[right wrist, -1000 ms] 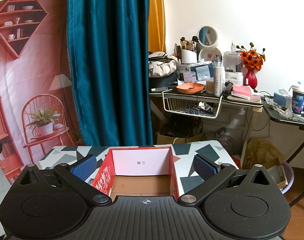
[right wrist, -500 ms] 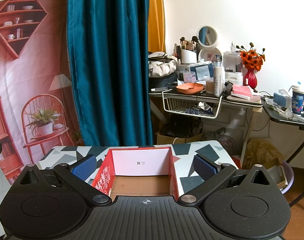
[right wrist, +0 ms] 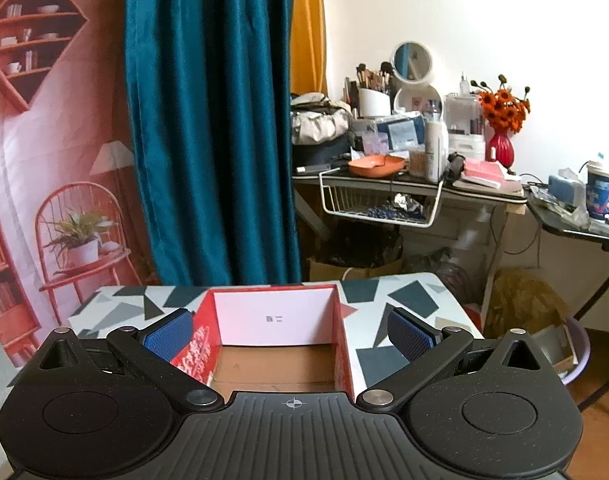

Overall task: Organize rigid objects
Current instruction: 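Move the left tool to the clear floss-pick box and close on it, then carry the floss-pick box with the left tool into the red box and release, then return the left tool to the pink checkered tube and close on it, then lift the pink checkered tube with the left tool and drop it into the red box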

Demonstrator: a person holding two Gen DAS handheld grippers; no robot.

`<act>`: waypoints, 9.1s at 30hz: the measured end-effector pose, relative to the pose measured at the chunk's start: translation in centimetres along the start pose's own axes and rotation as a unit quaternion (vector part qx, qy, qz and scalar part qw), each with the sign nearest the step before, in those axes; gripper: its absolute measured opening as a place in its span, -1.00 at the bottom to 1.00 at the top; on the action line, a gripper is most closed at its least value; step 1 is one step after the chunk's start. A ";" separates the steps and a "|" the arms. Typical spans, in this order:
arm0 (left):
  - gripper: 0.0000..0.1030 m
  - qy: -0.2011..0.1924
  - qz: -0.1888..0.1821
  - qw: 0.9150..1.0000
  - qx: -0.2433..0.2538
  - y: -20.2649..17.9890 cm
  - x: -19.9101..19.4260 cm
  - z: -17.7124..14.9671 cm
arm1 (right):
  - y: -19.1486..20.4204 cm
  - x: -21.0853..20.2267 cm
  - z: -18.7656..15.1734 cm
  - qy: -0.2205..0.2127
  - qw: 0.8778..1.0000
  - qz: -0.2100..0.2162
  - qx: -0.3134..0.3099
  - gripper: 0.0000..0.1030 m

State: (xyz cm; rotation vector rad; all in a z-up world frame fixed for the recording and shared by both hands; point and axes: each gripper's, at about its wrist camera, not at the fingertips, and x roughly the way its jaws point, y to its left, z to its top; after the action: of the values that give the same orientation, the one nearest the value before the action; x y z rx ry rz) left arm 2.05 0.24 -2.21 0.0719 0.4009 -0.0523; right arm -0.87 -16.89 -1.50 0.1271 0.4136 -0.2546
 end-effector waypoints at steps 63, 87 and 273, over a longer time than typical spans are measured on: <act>0.08 0.257 -0.040 0.963 -0.067 0.8 23.0 -13.6 | -3.9 17.5 -7.7 0.127 0.992 0.006 0.004 0.79; 0.14 0.276 -0.031 0.958 -0.069 0.8 24.8 -13.6 | -7.0 19.2 -9.3 0.173 0.984 -0.010 0.028 -0.82; -0.67 0.106 -0.206 0.972 -0.036 -1.6 25.2 -2.2 | -7.2 19.6 -9.2 0.185 0.982 -0.002 0.028 -0.81</act>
State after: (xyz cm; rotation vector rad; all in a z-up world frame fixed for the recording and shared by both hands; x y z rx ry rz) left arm 24.24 -2.06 -14.22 -0.0791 0.6268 -0.4421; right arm 11.05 -26.54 -18.42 0.2311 0.7771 -0.2475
